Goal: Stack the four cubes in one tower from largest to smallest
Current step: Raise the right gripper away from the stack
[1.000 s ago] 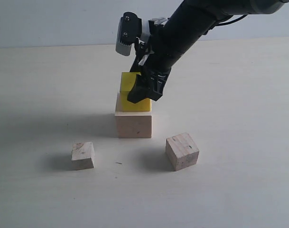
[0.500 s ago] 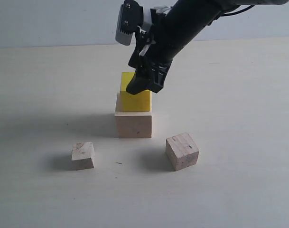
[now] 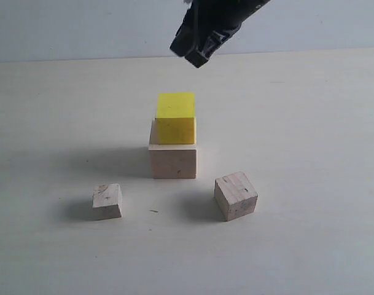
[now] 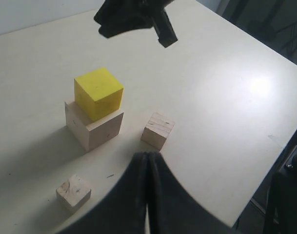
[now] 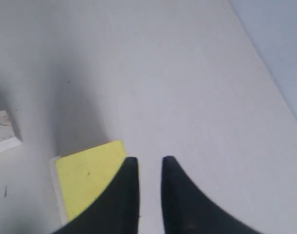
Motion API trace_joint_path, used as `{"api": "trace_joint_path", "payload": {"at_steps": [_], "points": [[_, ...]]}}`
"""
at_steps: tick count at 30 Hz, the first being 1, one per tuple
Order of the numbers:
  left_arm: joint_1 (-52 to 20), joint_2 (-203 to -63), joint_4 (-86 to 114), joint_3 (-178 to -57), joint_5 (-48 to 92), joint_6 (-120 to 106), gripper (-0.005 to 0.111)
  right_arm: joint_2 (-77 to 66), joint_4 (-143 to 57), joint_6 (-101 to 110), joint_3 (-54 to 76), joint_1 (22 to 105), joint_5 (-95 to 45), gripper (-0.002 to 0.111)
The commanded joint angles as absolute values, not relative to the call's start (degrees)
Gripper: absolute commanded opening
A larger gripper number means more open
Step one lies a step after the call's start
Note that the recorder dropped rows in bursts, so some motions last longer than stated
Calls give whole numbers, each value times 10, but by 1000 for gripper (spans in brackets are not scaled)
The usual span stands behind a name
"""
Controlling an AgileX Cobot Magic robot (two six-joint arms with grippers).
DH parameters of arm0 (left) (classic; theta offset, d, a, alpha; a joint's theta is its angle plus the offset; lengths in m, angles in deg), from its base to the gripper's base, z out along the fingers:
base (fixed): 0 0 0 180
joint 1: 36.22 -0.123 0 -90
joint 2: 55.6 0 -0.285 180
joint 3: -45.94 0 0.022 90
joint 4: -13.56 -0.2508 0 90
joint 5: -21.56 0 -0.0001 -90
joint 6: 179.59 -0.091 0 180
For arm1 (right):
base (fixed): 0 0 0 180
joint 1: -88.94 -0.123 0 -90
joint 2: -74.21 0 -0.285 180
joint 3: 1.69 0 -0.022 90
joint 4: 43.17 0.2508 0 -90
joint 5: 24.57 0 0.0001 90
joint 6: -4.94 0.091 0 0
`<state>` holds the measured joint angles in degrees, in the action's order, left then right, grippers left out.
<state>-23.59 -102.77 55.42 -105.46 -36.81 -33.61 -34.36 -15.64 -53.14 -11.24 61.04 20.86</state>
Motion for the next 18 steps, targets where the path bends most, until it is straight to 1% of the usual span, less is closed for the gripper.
{"api": "trace_joint_path", "payload": {"at_steps": [1, 5, 7, 9, 14, 18], "points": [[-236, -1028, 556, -1053, -360, -334, 0, -302, -232, -357, -111, 610, 165, 0], [-236, -1028, 556, -1053, -346, -334, 0, -260, -317, -191, -102, 610, 180, 0], [-236, -1028, 556, -1053, -337, -334, 0, -226, -342, -149, -79, 610, 165, 0], [-236, -1028, 556, -1053, -328, -334, 0, -178, -342, -121, -43, 610, 137, 0], [-236, -1028, 559, -1037, -290, -334, 0, -5, -322, -112, 90, 610, 34, 0], [-236, -1028, 573, -1000, -233, -334, 0, 104, -322, -62, 187, 610, 5, 0]]}}
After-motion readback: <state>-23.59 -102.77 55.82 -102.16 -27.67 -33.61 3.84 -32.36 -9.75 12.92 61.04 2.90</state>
